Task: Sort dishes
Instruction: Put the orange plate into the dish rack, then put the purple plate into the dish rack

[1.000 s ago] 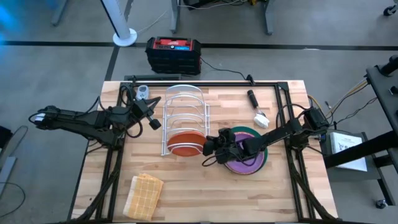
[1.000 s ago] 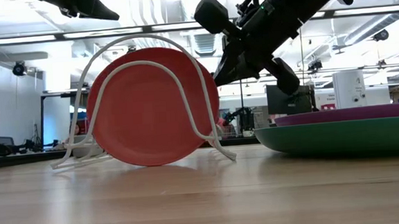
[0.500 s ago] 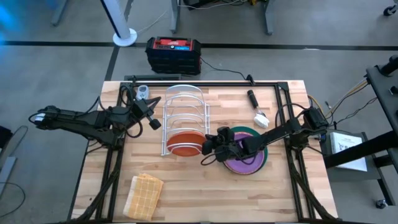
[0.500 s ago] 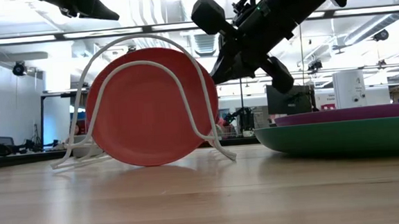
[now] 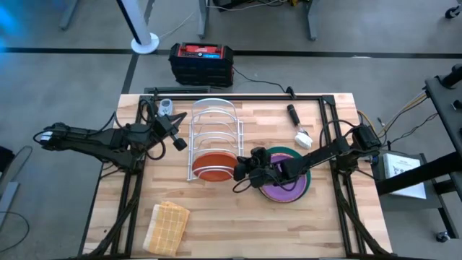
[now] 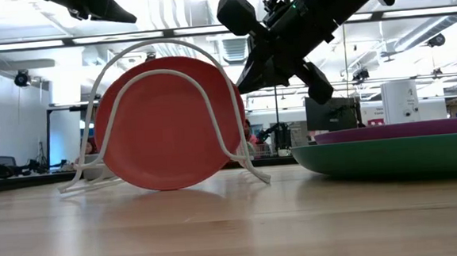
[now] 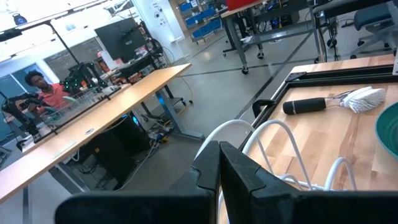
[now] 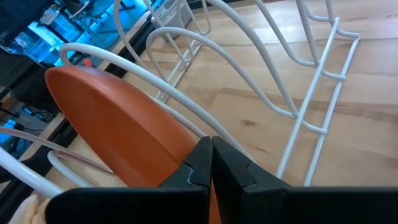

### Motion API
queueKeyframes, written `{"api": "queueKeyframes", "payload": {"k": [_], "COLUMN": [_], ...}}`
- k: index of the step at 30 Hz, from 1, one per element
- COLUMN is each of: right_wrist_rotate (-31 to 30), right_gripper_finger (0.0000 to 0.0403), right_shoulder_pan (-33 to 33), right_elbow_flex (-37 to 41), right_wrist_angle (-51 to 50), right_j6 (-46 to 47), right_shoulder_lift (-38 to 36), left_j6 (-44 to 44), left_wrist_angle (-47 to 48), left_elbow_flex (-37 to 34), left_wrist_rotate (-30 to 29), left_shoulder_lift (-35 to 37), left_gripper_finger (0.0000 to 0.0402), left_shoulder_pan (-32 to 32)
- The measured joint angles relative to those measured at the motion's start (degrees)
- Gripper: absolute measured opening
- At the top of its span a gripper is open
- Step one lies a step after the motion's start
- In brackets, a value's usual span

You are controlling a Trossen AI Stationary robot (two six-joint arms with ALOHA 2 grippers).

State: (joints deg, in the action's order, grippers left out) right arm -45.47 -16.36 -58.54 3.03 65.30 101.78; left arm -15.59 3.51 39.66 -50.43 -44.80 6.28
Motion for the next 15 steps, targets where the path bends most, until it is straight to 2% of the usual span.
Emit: {"api": "queueKeyframes", "payload": {"k": [4,9,15], "right_wrist_rotate": [0.13,2.26,4.40], "right_gripper_finger": [0.0000,0.0000,0.0000], "right_shoulder_pan": [0.00,-0.36,-0.60], "right_elbow_flex": [0.00,0.00,0.00], "right_wrist_angle": [-2.35,-12.11,-26.26], "right_j6": [0.58,5.10,5.29], "right_shoulder_lift": [-0.66,-4.26,-10.97], "left_j6": [0.00,0.00,0.02], "left_wrist_angle": [0.04,0.31,0.66], "left_elbow_flex": [0.00,0.00,0.00], "left_wrist_rotate": [0.00,0.00,-0.02], "left_shoulder_lift": [0.00,0.00,-0.02], "left_gripper_finger": [0.0000,0.0000,0.0000], "left_shoulder_pan": [0.00,0.00,0.00]}}
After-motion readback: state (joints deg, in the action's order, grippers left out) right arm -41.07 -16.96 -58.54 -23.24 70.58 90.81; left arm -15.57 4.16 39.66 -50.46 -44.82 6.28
